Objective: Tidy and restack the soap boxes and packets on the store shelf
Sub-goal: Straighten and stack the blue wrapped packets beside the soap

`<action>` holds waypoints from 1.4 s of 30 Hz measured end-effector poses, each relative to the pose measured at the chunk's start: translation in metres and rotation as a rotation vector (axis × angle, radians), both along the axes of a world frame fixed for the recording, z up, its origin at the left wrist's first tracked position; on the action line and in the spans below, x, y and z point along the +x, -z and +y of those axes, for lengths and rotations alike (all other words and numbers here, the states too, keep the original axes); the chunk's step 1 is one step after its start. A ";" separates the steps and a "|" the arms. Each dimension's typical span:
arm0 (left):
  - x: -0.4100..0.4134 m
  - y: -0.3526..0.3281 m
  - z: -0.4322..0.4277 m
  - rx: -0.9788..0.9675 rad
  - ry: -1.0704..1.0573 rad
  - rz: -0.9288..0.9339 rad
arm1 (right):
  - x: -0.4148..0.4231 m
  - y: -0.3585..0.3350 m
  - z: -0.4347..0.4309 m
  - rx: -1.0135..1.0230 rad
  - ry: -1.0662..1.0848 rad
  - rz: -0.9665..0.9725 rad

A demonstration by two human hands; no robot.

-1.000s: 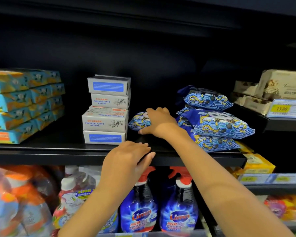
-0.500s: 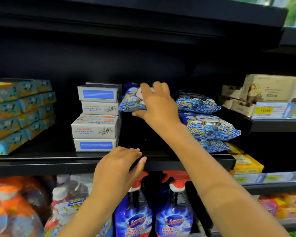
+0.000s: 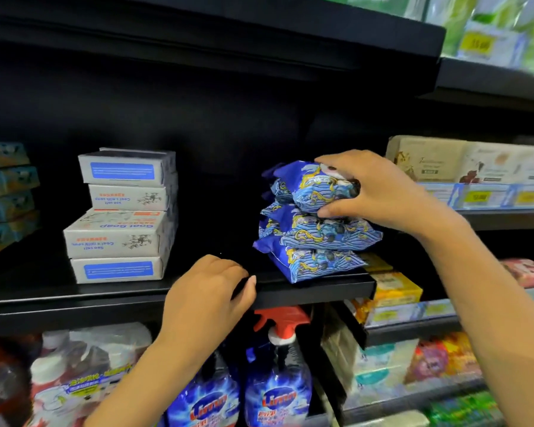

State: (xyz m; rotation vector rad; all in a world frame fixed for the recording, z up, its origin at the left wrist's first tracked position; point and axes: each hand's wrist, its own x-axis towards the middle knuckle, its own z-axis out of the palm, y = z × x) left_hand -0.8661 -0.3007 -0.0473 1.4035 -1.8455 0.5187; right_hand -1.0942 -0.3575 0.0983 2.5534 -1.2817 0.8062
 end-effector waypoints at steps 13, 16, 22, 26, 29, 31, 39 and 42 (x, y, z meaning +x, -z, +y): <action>-0.010 -0.003 -0.005 0.052 -0.018 -0.044 | -0.005 0.032 0.014 -0.262 0.005 0.039; -0.010 -0.006 0.001 0.057 0.007 0.002 | -0.009 0.050 0.022 -0.354 -0.022 -0.052; -0.030 -0.016 0.003 -0.112 0.106 0.104 | -0.009 0.064 0.017 -0.365 0.017 -0.018; -0.042 -0.019 -0.006 -0.173 0.103 0.104 | -0.011 0.066 0.013 -0.367 0.046 0.047; -0.040 -0.016 -0.012 -0.151 0.167 0.153 | -0.012 0.067 0.012 -0.384 0.041 0.026; -0.036 -0.017 -0.015 -0.067 0.168 0.174 | -0.010 0.067 0.011 -0.395 0.029 0.019; -0.019 -0.023 -0.011 0.125 0.063 0.149 | -0.009 0.064 0.009 -0.401 0.006 0.041; -0.001 -0.019 -0.003 0.144 0.015 0.087 | -0.007 0.063 0.007 -0.400 0.005 0.052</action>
